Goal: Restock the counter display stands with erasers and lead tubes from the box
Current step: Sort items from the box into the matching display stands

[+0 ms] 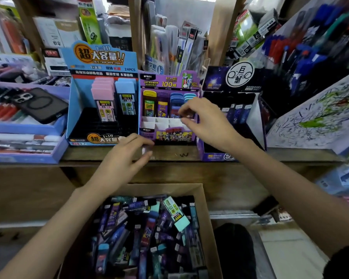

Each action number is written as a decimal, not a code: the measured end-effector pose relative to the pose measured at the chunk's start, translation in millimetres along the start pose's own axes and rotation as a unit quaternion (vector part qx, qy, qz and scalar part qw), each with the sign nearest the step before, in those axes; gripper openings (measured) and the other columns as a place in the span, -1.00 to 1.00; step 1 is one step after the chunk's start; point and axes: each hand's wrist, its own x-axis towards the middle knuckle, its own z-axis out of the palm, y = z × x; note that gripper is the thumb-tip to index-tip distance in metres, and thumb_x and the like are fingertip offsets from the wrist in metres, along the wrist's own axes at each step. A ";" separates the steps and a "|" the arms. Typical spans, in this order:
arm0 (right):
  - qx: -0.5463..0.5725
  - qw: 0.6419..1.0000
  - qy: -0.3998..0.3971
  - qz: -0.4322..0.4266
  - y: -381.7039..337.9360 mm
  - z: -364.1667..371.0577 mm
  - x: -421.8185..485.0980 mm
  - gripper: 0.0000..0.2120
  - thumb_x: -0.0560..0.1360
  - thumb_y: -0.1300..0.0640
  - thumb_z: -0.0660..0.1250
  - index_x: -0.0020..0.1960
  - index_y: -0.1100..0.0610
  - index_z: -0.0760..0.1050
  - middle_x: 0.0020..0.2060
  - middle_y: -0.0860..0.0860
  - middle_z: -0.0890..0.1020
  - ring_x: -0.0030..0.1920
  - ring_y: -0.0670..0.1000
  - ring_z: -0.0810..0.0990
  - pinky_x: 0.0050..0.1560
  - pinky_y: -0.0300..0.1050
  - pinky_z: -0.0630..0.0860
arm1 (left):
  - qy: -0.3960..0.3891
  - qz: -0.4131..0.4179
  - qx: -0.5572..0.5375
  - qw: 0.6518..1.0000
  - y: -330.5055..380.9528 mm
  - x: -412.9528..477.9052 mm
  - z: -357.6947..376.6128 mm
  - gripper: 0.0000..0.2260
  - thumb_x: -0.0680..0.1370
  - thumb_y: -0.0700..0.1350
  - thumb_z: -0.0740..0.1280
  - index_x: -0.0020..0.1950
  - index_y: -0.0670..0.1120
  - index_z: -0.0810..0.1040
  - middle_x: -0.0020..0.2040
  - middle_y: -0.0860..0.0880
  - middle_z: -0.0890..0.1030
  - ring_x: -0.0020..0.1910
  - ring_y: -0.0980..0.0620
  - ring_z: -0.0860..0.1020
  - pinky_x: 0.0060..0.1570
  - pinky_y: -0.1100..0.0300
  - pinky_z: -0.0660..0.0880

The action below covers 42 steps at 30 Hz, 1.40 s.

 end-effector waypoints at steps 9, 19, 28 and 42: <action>0.086 0.970 -0.216 0.074 4.5 78.3 -106.2 -0.87 0.52 0.15 0.31 0.05 0.11 0.55 -0.05 -0.02 0.64 -0.09 -0.13 0.53 -0.01 -0.18 0.49 | -0.113 -0.126 -0.038 0.985 -36.5 -88.8 65.2 -0.81 0.54 -0.16 0.33 0.14 -0.13 0.55 0.03 0.03 0.51 0.04 0.10 0.52 0.04 0.32 0.39; 0.196 0.837 -0.405 0.312 10.9 206.7 -216.0 -0.78 0.49 0.13 0.38 0.09 0.19 0.51 0.01 0.11 0.62 0.02 0.05 0.59 -0.08 -0.25 0.46 | -0.246 -0.306 -0.065 0.917 -92.7 -200.6 135.4 -0.74 0.46 -0.24 0.43 0.12 -0.27 0.56 0.09 -0.20 0.59 0.06 -0.11 0.57 0.08 0.20 0.40; 0.150 0.816 -0.454 0.325 -28.5 269.3 -223.9 -0.29 0.39 -0.22 0.39 0.36 0.18 0.31 0.33 0.13 0.34 0.34 0.16 0.28 0.29 0.03 0.32 | -0.260 -0.361 -0.108 0.889 -102.3 -210.6 147.8 -0.70 0.45 -0.20 0.45 0.13 -0.22 0.48 0.02 -0.20 0.57 0.01 -0.13 0.55 0.05 0.09 0.46; 0.257 0.733 -0.528 0.343 -13.4 263.6 -203.9 -0.41 0.36 0.04 0.50 0.30 0.21 0.39 0.28 0.10 0.49 0.20 0.08 0.48 0.15 -0.11 0.43 | -0.431 -0.255 -0.197 0.843 -99.0 -223.4 120.9 -0.69 0.48 -0.25 0.41 0.20 -0.25 0.49 0.12 -0.09 0.52 0.11 0.07 0.48 0.05 0.45 0.38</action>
